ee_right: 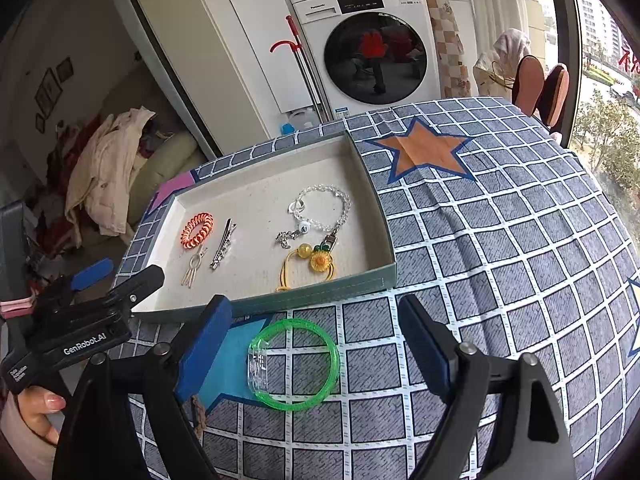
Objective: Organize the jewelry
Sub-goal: 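Move both open tools back over the brown braided bracelet and brown coil tie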
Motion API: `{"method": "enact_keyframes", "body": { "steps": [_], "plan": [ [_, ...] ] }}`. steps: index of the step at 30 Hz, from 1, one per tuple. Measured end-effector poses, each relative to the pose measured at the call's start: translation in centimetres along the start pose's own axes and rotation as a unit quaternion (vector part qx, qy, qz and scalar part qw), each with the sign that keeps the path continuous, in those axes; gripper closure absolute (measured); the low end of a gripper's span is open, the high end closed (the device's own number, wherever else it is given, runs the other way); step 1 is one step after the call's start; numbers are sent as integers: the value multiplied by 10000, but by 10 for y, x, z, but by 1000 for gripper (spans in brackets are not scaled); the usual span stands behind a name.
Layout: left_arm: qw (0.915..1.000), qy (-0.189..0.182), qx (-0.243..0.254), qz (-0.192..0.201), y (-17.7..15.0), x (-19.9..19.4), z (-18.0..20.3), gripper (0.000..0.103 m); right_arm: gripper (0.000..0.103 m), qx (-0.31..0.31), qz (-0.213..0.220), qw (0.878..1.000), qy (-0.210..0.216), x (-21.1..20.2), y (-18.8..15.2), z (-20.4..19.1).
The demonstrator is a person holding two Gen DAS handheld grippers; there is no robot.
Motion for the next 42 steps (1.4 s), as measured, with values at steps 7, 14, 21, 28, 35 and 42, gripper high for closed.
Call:
{"method": "enact_keyframes", "body": {
  "steps": [7, 14, 21, 28, 35, 42],
  "plan": [
    [9998, 95, -181, -48, -37, -14, -11, 0, 0, -116, 86, 9999, 6, -6, -15, -2],
    [9987, -112, -368, -336, -80, -19, -15, 0, 0, -341, -337, 9988, -25, -8, -40, -10],
    [9972, -71, -458, -593, -113, -15, -13, 0, 0, -572, -706, 9955, -277, -11, -88, -6],
    [9959, -28, -494, -753, -128, -7, -8, 0, 0, -686, -815, 9919, -689, -23, -119, 13],
    [9960, -36, -461, -764, -126, -6, -2, 0, 0, -600, -834, 9920, -727, -24, -124, 21],
    [9958, -33, -258, -874, -125, 2, 8, 0, 22, -904, -916, 9882, -827, -13, -124, 8]
  ]
}}
Point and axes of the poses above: each gripper's, at about its wrist camera, not at the fingertips, and x roughly the way its jaws point, z to its right, y to its top, the point moved 6 cm from there along x, roughly the way its jaws point, and after that the axes turned 8 degrees about -z, right-handed, at the moved point
